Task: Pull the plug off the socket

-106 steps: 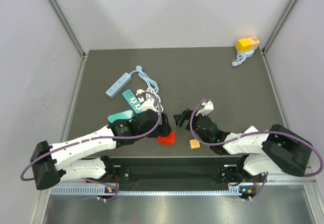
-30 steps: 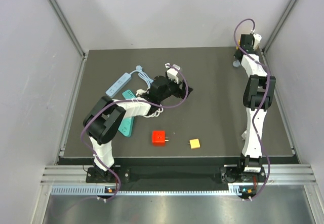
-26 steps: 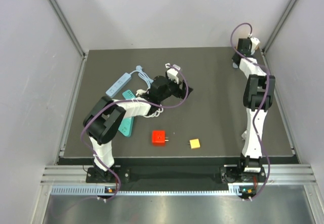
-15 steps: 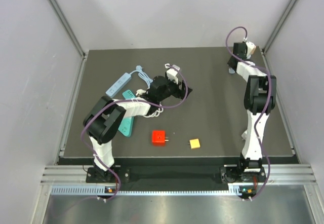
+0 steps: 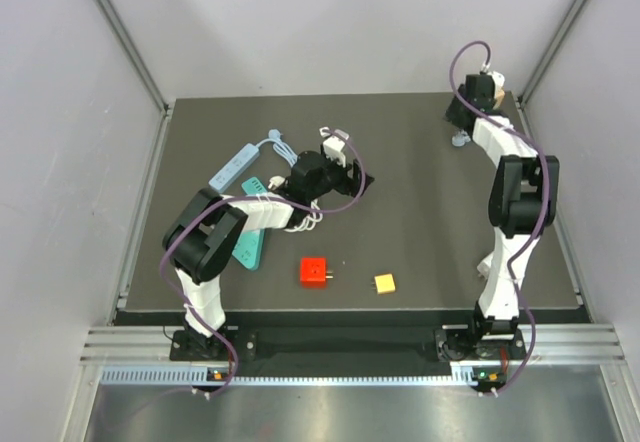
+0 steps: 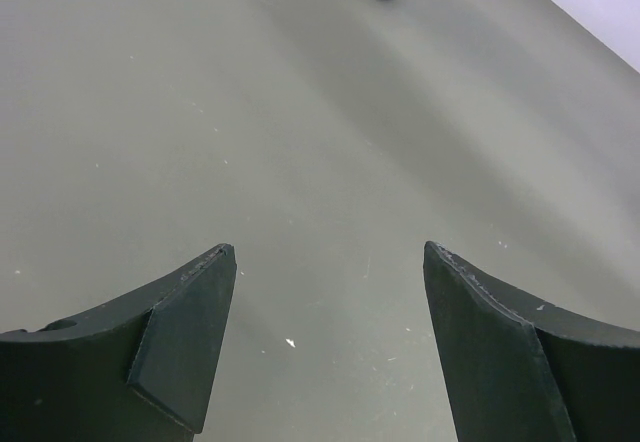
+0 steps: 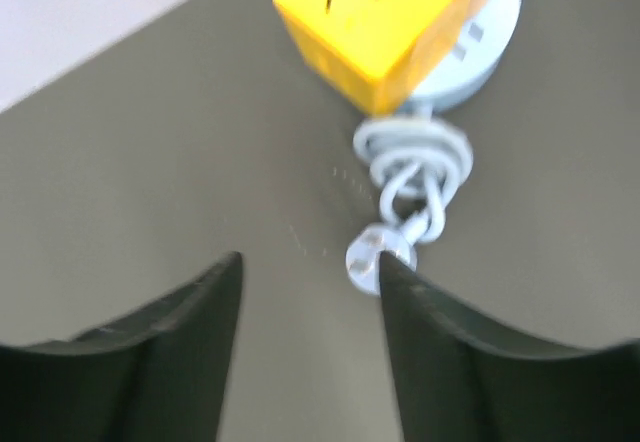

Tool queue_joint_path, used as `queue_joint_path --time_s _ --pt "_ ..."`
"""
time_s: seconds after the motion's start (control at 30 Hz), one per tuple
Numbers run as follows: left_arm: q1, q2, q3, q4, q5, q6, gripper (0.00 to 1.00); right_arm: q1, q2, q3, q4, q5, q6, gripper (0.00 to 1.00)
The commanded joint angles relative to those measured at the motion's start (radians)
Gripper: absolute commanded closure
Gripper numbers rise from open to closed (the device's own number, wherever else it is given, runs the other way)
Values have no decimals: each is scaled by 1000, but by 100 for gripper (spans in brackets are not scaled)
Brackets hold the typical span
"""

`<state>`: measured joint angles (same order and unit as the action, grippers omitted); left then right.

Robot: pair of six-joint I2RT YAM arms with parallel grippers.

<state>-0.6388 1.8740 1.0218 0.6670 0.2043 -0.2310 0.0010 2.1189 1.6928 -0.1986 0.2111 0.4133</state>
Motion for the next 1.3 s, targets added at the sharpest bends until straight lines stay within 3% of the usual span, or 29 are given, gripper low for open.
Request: queue_joint_path --time_s 0.0,0.03,0.17,0.2,0.27,0.57,0.67,0.77,0.8,0.87,0.9,1.0,1.13,1.27 --pt "7 -35 -9 78 21 -4 20 -36 54 149 -83 14 -70 41" --pt "10 -38 -14 80 24 -5 20 -42 70 186 -106 14 -79 34" --pt "14 -39 -22 88 29 -7 20 -47 142 272 -154 57 -111 25" --pt "14 -38 -22 89 30 -10 20 -47 165 286 -157 62 -119 18" --pt "16 -36 -22 94 35 -13 20 -50 190 330 -174 66 -126 13" --pt "18 -24 -14 97 46 -24 20 -58 309 436 -216 43 -117 15" --pt "19 -24 -12 94 47 -22 20 -59 328 447 -219 63 -113 22" --pt "19 -19 -9 92 50 -25 20 -61 329 444 -216 67 -113 39" --pt "21 -16 -6 92 52 -27 20 -61 323 439 -216 68 -113 49" --pt "21 -10 0 92 61 -31 20 -61 314 413 -213 60 -105 60" --pt "19 -6 4 92 64 -37 20 -61 296 400 -205 54 -99 72" --pt "21 11 26 85 79 -50 20 -56 227 308 -176 2 -74 80" --pt "21 89 139 -42 116 -56 22 -39 55 -20 -15 -64 -25 89" --pt "19 143 188 -60 98 -83 23 -12 -91 -266 106 -111 71 92"
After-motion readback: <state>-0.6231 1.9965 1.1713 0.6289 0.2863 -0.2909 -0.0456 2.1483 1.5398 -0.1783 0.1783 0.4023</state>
